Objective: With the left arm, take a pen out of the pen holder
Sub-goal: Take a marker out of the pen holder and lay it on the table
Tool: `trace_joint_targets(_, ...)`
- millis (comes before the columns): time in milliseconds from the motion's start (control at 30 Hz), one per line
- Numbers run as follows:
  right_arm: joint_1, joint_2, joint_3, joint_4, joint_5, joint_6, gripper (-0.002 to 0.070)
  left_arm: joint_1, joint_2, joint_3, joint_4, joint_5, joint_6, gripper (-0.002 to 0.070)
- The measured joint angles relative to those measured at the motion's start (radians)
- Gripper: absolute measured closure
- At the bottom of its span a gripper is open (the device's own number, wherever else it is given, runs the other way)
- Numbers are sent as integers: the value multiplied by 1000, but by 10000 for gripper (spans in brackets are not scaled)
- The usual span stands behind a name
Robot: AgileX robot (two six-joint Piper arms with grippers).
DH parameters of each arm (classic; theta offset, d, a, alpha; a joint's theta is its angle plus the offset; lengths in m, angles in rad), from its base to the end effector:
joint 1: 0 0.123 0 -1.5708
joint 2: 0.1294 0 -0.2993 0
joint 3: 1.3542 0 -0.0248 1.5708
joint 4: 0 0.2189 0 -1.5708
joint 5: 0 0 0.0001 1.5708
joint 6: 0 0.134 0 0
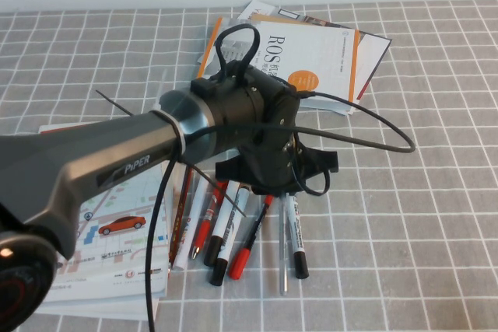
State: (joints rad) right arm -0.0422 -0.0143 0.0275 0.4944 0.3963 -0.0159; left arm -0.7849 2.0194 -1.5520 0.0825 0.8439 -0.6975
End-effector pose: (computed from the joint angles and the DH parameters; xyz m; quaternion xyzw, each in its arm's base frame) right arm 0.0468 0.0226 0.1619 0.1383 0.7850 0.1920 0.5725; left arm 0.3041 -0.2921 0.1897 0.0647 0.9823 -0.0905 0.1508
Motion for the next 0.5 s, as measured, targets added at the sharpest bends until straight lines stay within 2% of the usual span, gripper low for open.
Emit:
trace_joint_targets(333,0,0,0,0,0,0,689,23,0,0,-3,-39,8,547)
trace_joint_targets(500,0,0,0,0,0,0,689,54,0,0,-27,-44,8,441)
